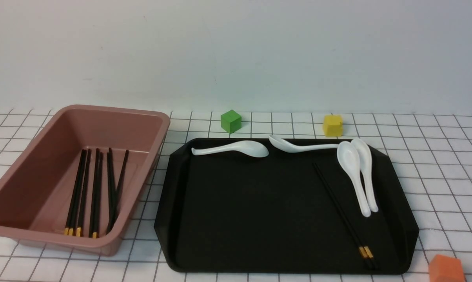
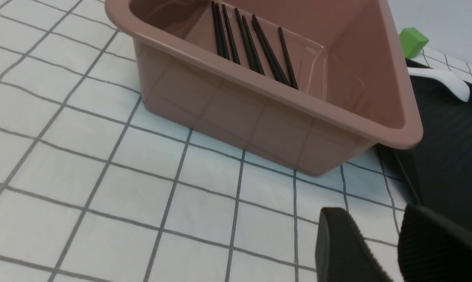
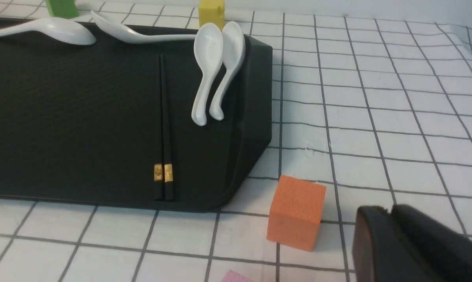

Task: On white black tablecloth take chopsticks from black tray and put them in box.

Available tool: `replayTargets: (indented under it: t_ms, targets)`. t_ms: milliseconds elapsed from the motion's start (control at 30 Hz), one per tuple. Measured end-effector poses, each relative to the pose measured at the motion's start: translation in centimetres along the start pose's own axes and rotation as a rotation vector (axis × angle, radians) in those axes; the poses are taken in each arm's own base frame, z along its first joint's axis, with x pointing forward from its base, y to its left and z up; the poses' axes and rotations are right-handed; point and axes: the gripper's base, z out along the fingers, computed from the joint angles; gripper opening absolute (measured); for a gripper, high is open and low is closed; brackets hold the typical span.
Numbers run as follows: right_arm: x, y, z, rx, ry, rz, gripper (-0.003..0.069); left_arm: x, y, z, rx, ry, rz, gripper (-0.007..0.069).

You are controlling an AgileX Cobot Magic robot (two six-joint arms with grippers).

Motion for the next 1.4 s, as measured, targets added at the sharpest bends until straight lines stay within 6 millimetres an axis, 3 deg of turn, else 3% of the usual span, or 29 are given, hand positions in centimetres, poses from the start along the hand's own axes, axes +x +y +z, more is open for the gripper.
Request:
replayTargets:
  t_ms: [1400]
  targets:
    - [0.00,-0.01,-0.01,0.002,0.001,-0.004,0.0119,0.00,0.00,0.00,0.000,0.000,0.000,0.0239]
